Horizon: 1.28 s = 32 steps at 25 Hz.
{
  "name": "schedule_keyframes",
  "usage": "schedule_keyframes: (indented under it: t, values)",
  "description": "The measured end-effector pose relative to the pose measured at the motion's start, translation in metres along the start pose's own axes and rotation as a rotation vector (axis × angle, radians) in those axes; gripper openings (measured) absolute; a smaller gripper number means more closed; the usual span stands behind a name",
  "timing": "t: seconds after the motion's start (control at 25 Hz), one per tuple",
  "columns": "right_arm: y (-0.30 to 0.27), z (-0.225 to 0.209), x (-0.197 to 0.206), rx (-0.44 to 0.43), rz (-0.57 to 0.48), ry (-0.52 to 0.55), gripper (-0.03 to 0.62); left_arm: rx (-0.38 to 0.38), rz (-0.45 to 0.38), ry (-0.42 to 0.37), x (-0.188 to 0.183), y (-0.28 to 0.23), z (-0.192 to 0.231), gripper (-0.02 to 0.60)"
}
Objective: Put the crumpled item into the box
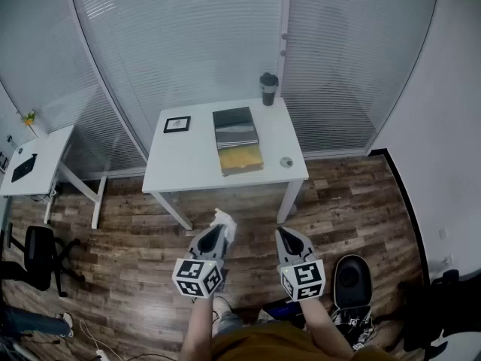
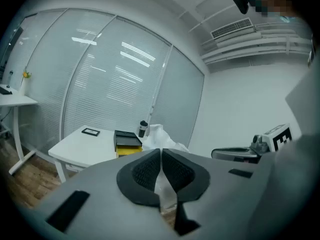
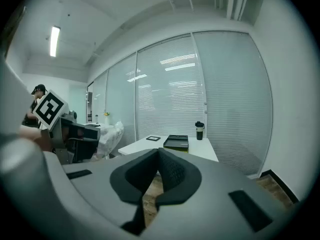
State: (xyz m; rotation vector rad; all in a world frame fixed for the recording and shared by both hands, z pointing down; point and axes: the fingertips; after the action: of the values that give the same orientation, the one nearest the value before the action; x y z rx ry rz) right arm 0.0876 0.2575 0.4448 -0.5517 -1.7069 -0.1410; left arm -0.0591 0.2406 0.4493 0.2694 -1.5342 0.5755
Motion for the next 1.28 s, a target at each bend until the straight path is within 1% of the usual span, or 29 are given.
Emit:
schedule_keyframes:
  t: [0.28, 0.36, 0.48, 0.6, 0.76, 0.88, 1.04, 1.16, 1.28]
  values:
    - [0.013, -0.012, 0.0, -0.012, -0.009, -0.032, 0.012, 0.002, -0.004, 0.021, 0.004, 0.01, -0.017, 0.037]
    - [0.017, -0.017, -0.001, -0.024, -0.009, -0.052, 0.012, -0.006, -0.022, 0.023, 0.003, 0.014, -0.022, 0.037]
    - [0.026, -0.024, 0.001, -0.053, -0.006, -0.092, 0.012, 0.002, -0.068, 0.008, -0.004, 0.021, -0.031, 0.035]
    - [0.029, -0.031, 0.004, -0.066, -0.002, -0.094, 0.012, -0.015, -0.07, 0.013, -0.002, 0.02, -0.028, 0.035]
    - [0.027, -0.041, 0.004, -0.062, -0.001, -0.106, 0.012, -0.04, -0.059, 0.046, 0.005, 0.009, -0.021, 0.035]
    - [0.012, -0.051, 0.002, -0.061, -0.002, -0.104, 0.012, -0.036, -0.057, 0.043, 0.006, -0.01, -0.013, 0.035]
    - [-0.03, -0.072, 0.003, -0.052, 0.015, -0.106, 0.012, -0.024, -0.04, 0.029, 0.014, -0.052, 0.006, 0.035]
    - [-0.079, -0.089, 0.0, -0.041, 0.039, -0.091, 0.012, -0.015, -0.013, 0.028, 0.02, -0.099, 0.036, 0.035]
    - [-0.134, -0.105, -0.007, -0.038, 0.076, -0.072, 0.012, -0.004, 0.009, 0.043, 0.017, -0.148, 0.072, 0.035]
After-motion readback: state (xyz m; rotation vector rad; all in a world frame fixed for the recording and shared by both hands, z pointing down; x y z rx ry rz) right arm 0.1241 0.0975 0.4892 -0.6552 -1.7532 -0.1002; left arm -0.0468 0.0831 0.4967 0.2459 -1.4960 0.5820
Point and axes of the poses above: the fingertips, and each gripper's own axes: y backward along the fingers, z to its left, x out of its underside, and after that the axes turned 14 degrees about -y, right-handed
